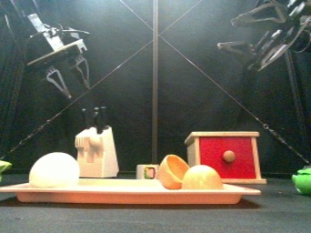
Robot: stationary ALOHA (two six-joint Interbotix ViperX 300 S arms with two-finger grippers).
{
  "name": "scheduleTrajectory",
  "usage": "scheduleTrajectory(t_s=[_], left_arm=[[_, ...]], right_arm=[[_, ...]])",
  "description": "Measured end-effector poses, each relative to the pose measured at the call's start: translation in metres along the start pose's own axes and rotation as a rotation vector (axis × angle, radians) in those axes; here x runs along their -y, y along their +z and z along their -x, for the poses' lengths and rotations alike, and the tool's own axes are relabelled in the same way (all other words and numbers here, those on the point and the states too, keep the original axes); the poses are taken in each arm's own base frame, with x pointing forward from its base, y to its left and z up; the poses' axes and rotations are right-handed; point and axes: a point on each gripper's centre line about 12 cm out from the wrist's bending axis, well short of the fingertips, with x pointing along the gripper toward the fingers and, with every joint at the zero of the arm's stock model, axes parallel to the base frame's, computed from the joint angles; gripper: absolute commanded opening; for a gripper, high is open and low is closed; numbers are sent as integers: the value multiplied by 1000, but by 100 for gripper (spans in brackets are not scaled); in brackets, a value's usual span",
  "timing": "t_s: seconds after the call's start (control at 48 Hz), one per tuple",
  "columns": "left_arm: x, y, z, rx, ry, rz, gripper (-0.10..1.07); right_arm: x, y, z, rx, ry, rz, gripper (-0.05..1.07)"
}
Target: Grab cleaver
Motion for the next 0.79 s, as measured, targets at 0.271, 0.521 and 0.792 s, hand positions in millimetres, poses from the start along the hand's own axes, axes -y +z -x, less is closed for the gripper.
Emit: scheduleTrajectory(t_s=[0.271,0.521,0.792], left_arm=[[2,-8,-20,-22,62,-31,94],[3,-15,-31,-38,107,-48,94],[2,-18,-41,-43,142,-69,91]], right_arm=[[1,0,0,1,-3,-1,91],[1,0,0,-1,-5,0,91],[1,0,0,0,-6,-2,91]])
